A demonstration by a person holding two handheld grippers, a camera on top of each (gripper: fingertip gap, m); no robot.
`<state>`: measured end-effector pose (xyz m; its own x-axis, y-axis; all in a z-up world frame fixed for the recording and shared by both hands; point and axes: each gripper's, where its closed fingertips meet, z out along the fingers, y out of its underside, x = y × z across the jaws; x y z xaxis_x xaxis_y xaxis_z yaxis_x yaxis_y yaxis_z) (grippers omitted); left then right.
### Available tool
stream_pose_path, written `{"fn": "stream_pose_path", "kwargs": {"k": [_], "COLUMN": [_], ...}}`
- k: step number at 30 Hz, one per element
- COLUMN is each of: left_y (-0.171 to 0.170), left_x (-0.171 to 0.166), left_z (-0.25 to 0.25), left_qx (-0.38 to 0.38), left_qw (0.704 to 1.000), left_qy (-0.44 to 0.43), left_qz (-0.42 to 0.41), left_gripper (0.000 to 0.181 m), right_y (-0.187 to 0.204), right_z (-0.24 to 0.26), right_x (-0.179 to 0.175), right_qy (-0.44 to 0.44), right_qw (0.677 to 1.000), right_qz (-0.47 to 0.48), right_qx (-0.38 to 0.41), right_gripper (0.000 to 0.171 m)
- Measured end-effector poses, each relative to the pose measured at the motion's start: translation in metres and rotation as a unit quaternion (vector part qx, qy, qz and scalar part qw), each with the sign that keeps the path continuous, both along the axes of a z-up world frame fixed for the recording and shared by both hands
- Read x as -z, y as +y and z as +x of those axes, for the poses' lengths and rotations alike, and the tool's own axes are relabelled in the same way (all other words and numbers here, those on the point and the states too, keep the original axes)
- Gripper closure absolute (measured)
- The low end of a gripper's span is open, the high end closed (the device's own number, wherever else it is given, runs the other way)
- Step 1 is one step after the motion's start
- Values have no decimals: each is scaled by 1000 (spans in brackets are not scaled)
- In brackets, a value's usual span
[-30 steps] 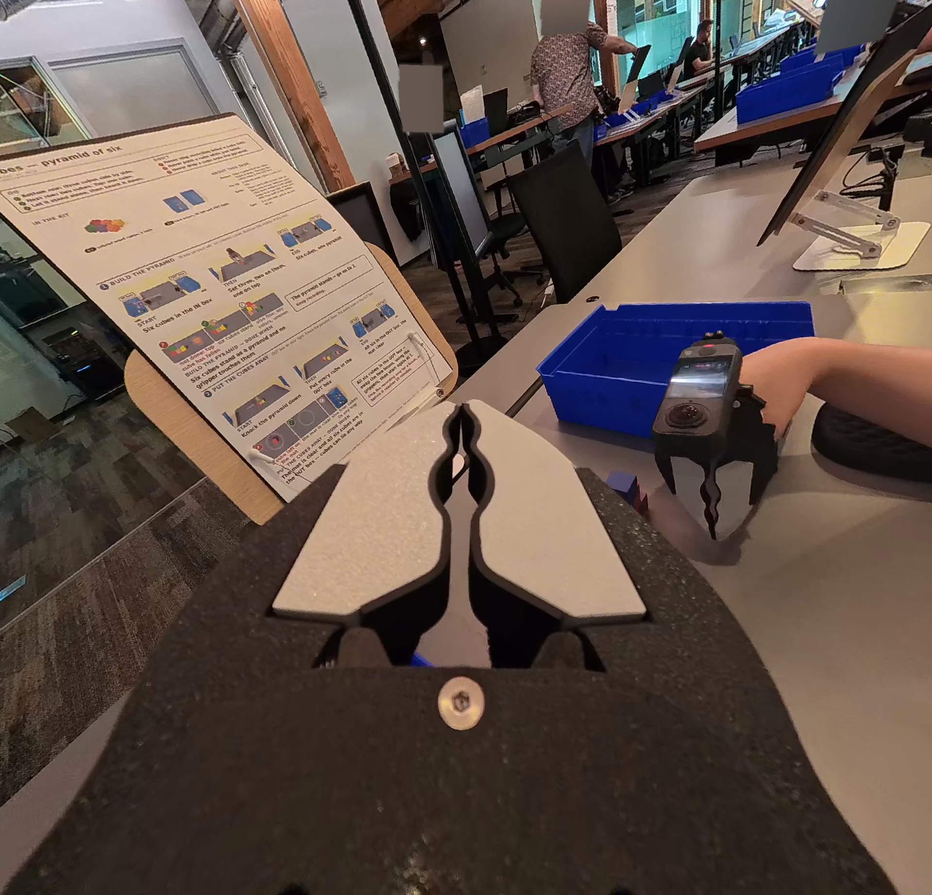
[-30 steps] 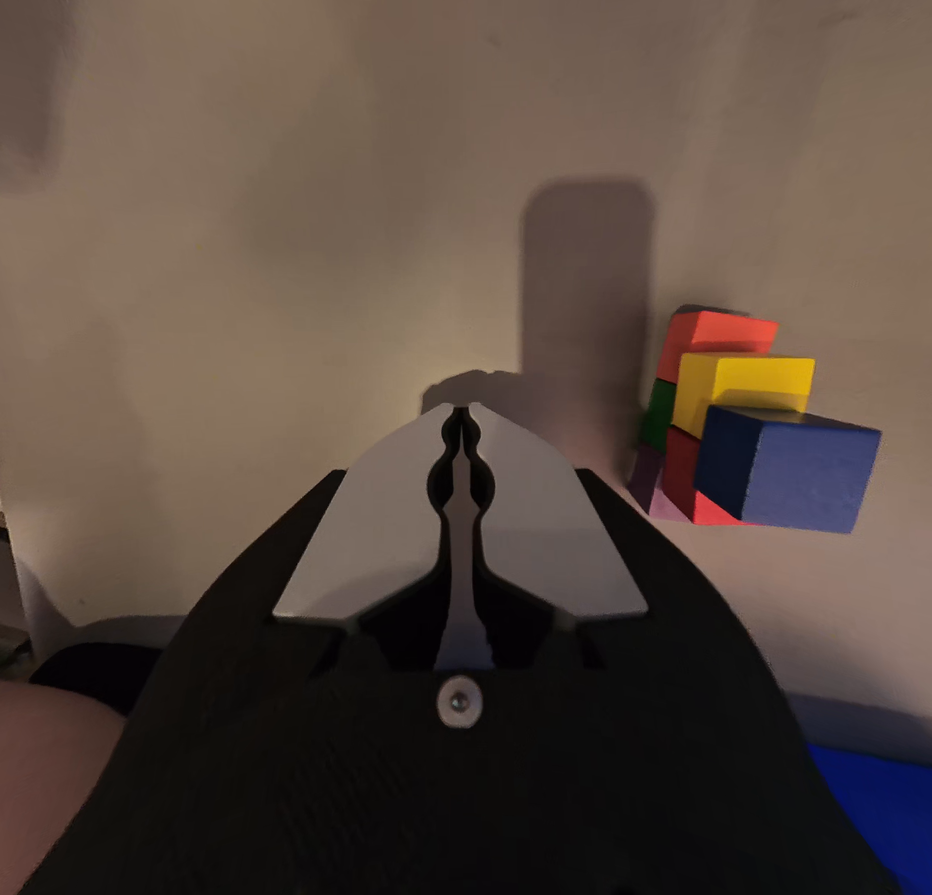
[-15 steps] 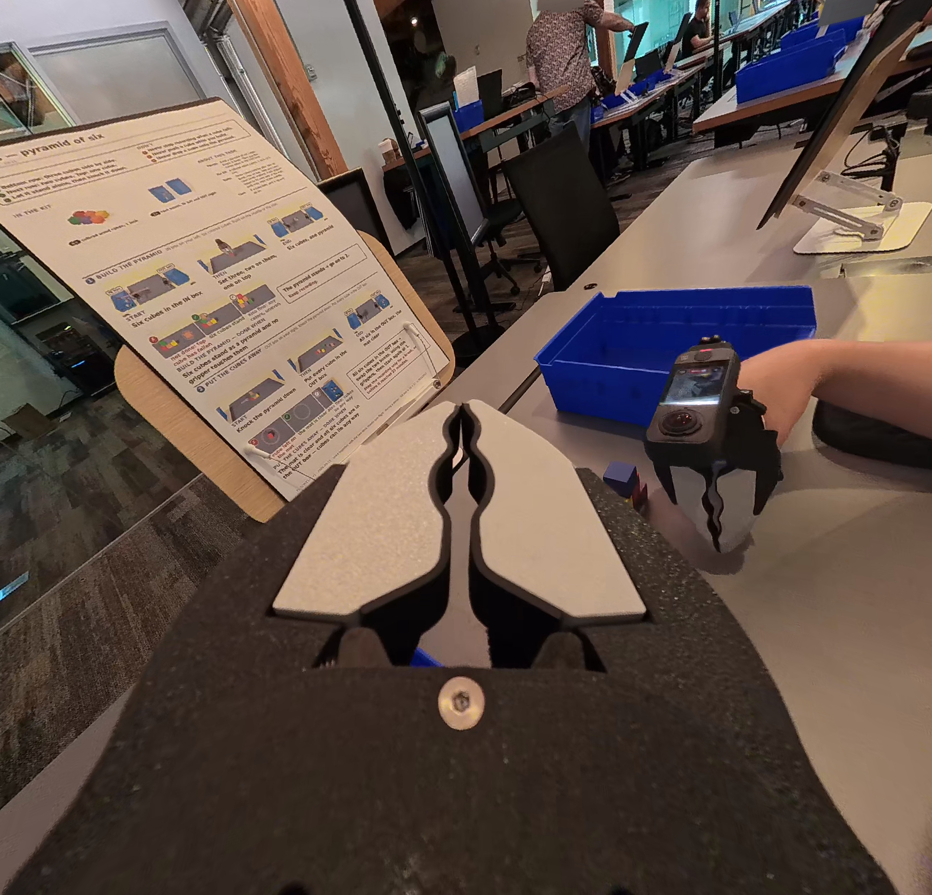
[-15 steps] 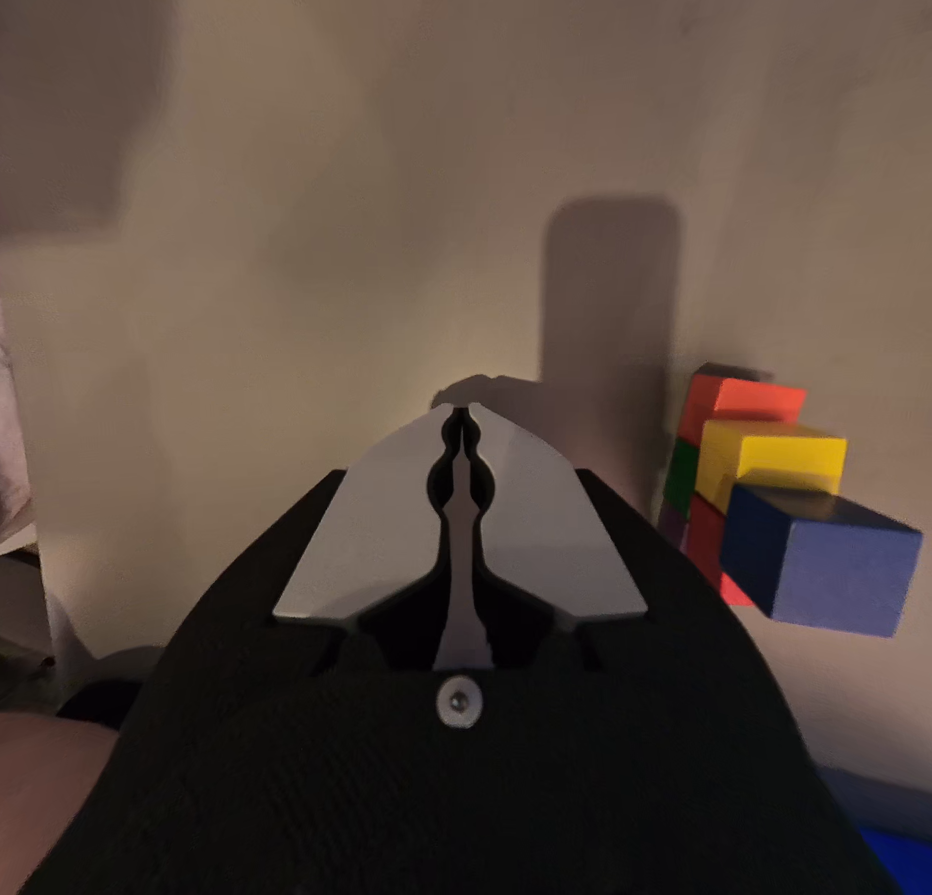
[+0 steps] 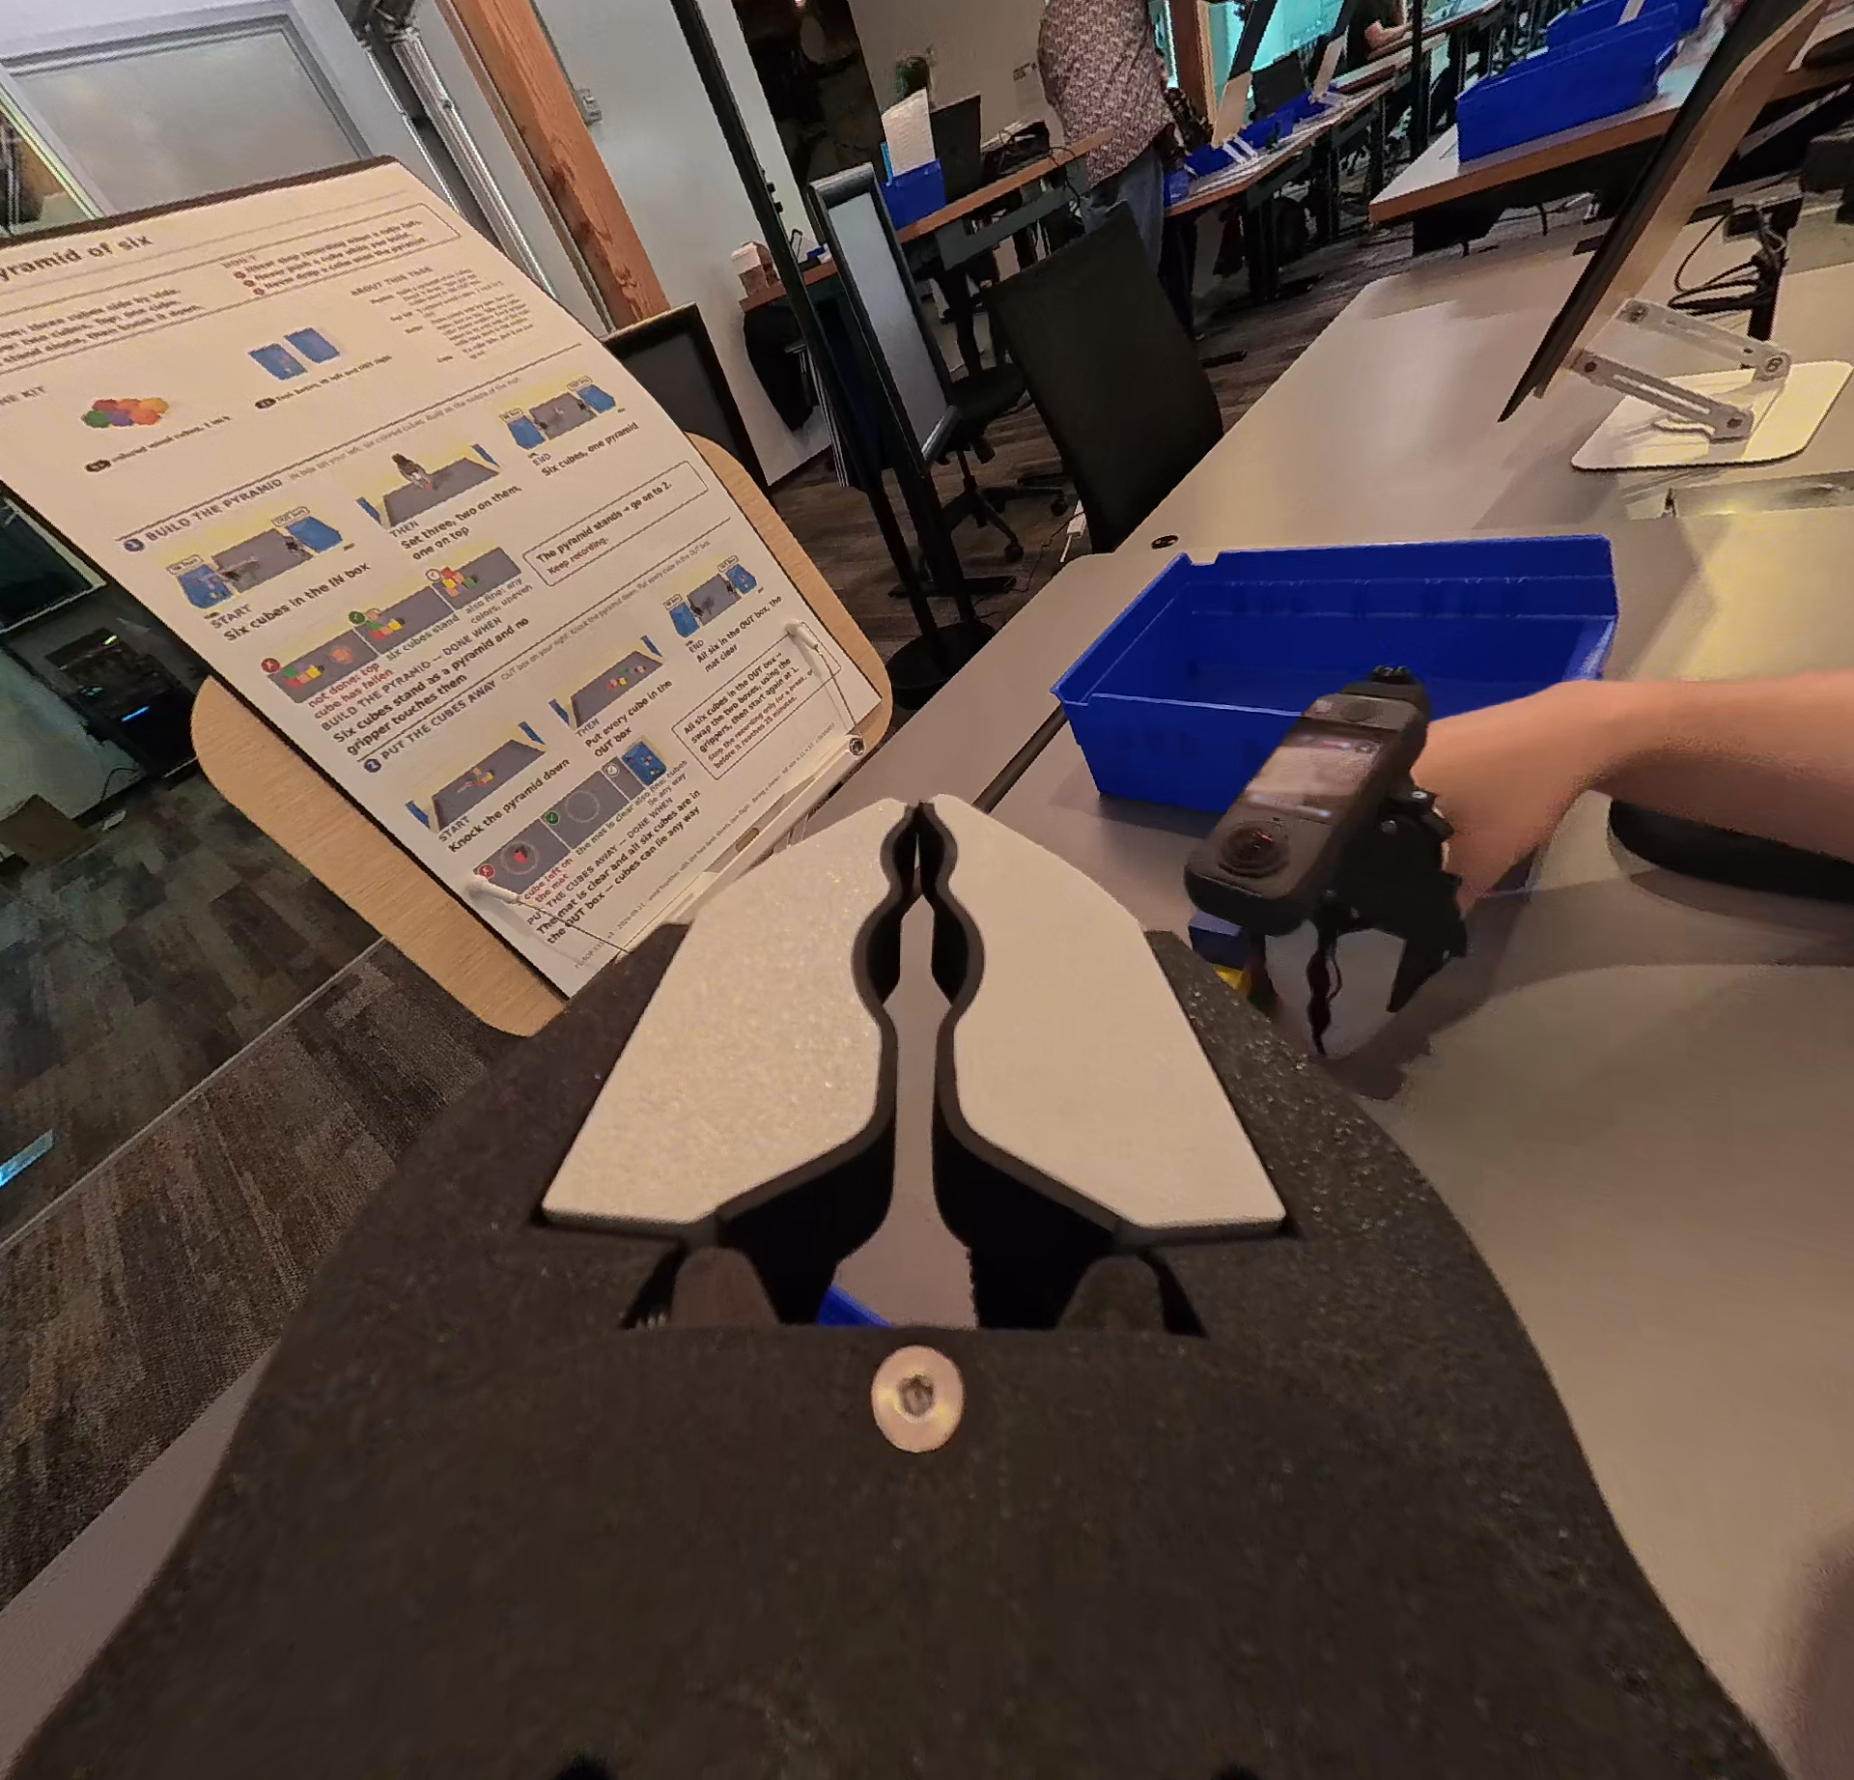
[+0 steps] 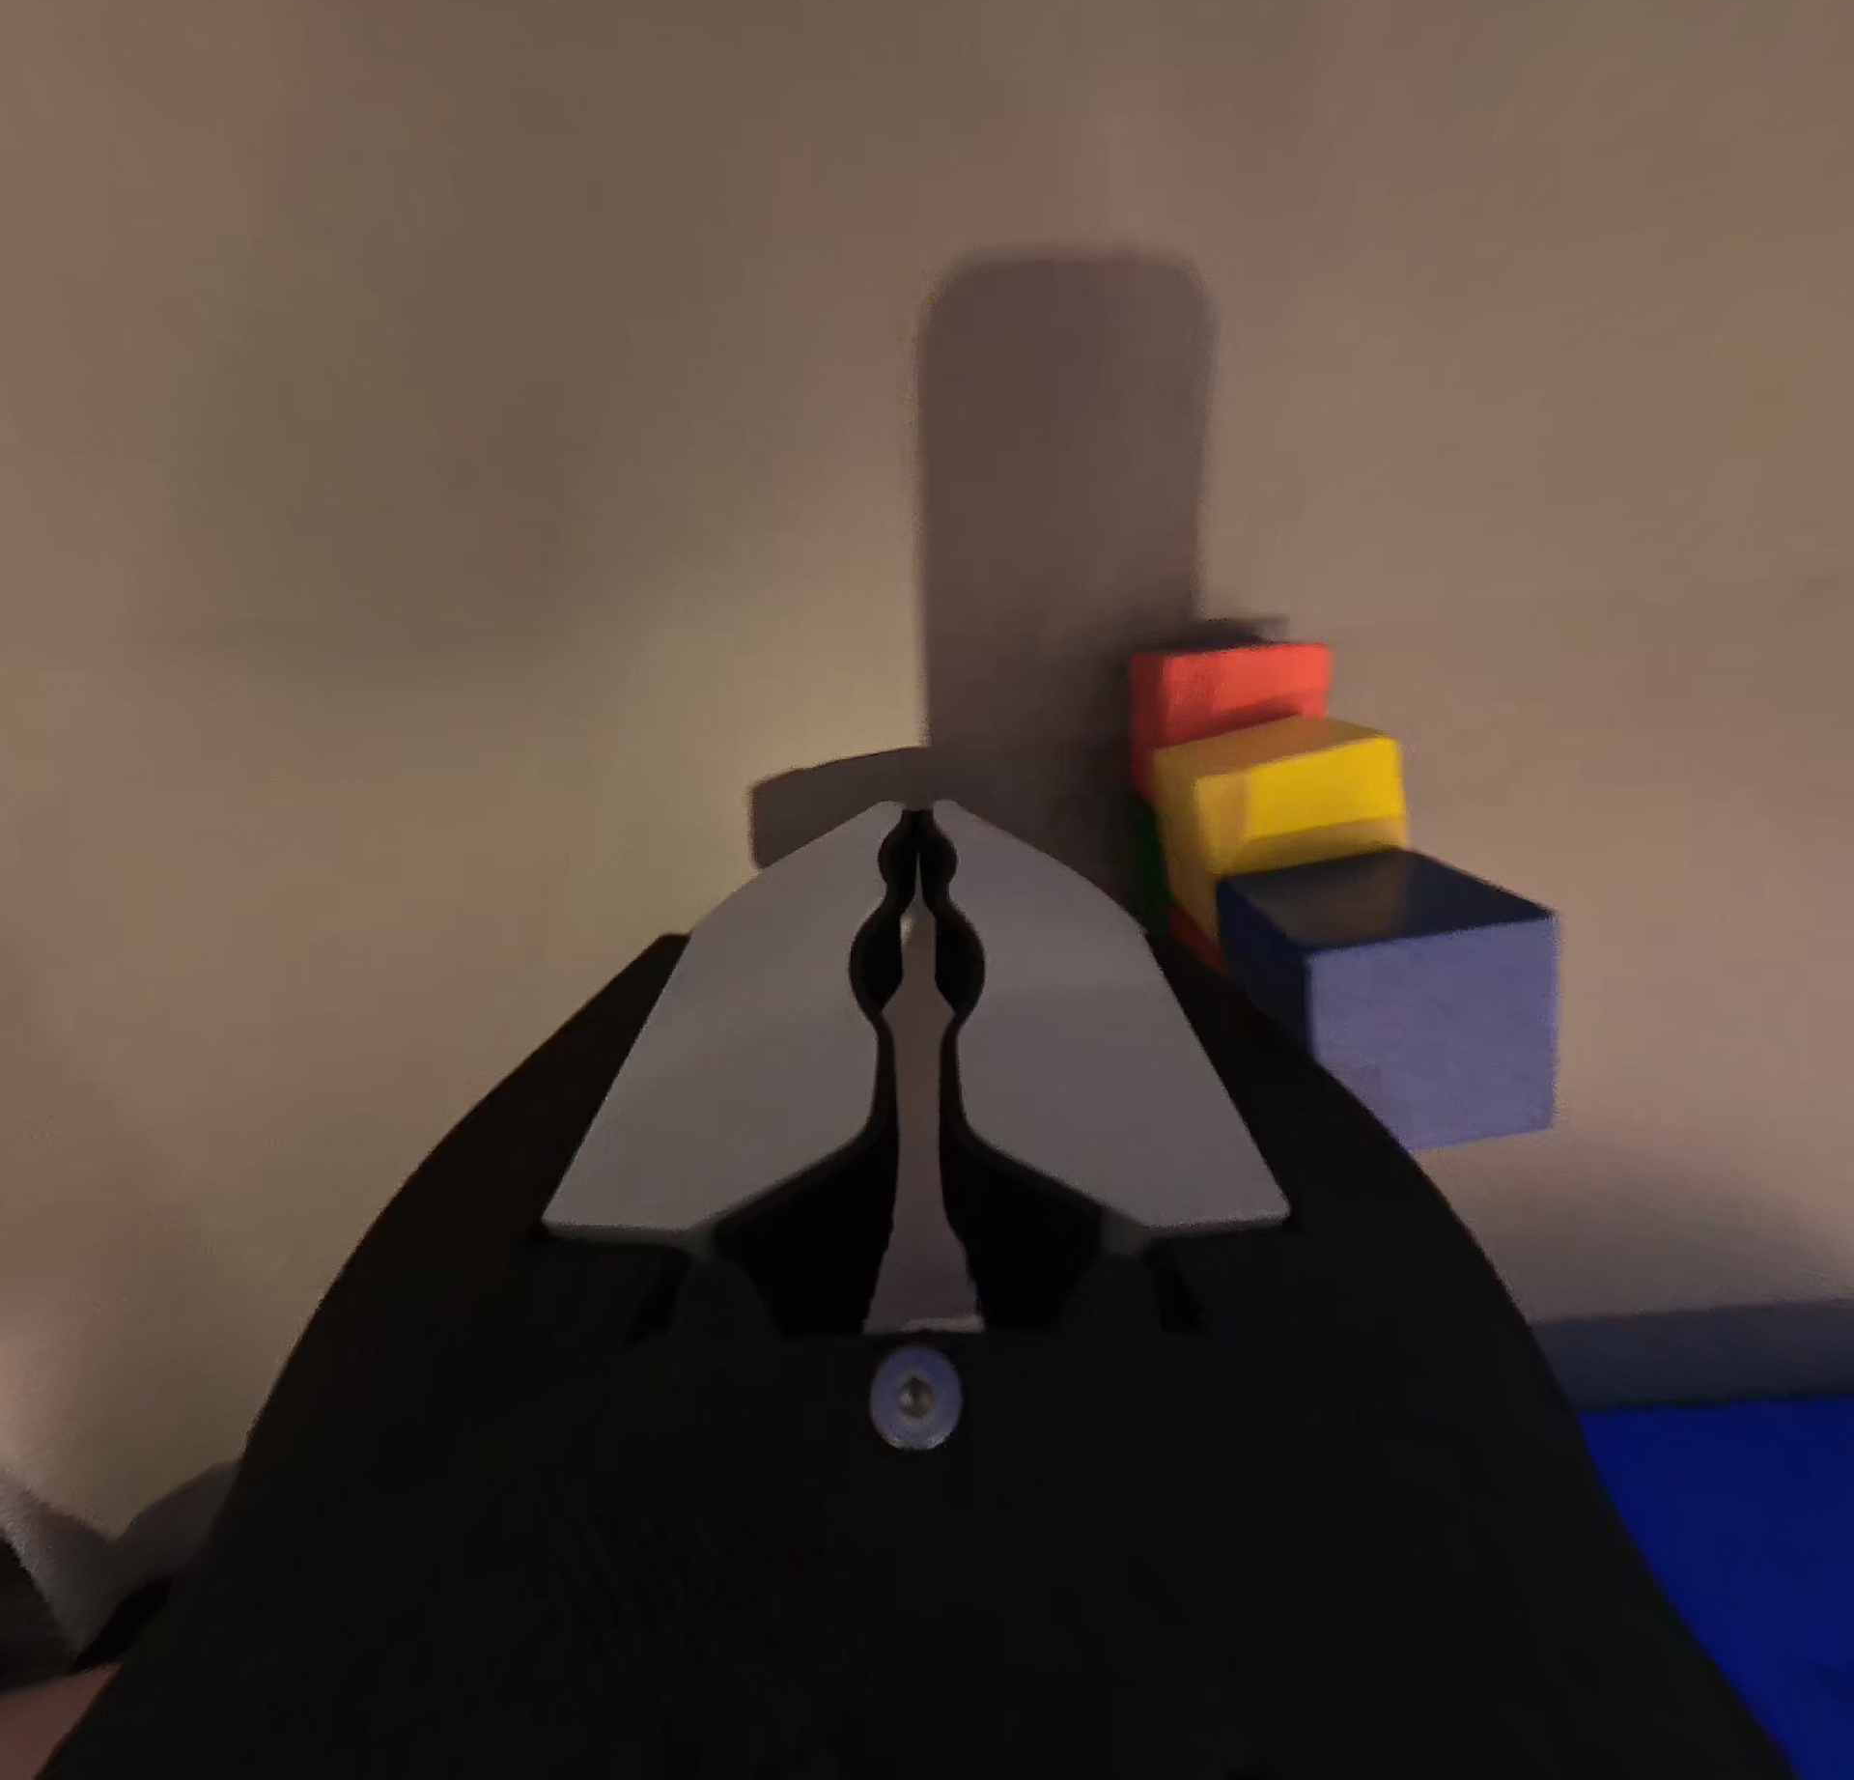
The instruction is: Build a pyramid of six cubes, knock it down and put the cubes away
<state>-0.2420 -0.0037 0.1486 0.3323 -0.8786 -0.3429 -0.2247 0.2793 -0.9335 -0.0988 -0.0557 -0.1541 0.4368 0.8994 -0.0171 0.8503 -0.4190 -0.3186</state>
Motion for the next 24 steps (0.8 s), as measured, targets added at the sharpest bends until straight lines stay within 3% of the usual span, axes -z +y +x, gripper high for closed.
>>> {"fn": "stream_pose_path", "kwargs": {"k": [4, 8, 12, 24], "left_y": [1, 0, 1, 2], "left_x": [2, 4, 10, 15], "left_z": [2, 6, 11, 12], "left_qx": [-1, 1, 1, -1], "left_qw": [1000, 1000, 1000, 999], "left_qy": [5, 11, 23, 38], "left_qz": [0, 0, -1, -10], "left_gripper": [181, 181, 181, 181], "right_y": [40, 84, 85, 78], "right_z": [31, 53, 71, 90], "right_x": [-9, -72, -106, -109], "right_qy": [-5, 68, 75, 90], "right_qw": [991, 945, 926, 928], "right_qz": [51, 228, 281, 258], "right_qx": [125, 225, 239, 255], "right_gripper": [170, 170, 170, 170]}}
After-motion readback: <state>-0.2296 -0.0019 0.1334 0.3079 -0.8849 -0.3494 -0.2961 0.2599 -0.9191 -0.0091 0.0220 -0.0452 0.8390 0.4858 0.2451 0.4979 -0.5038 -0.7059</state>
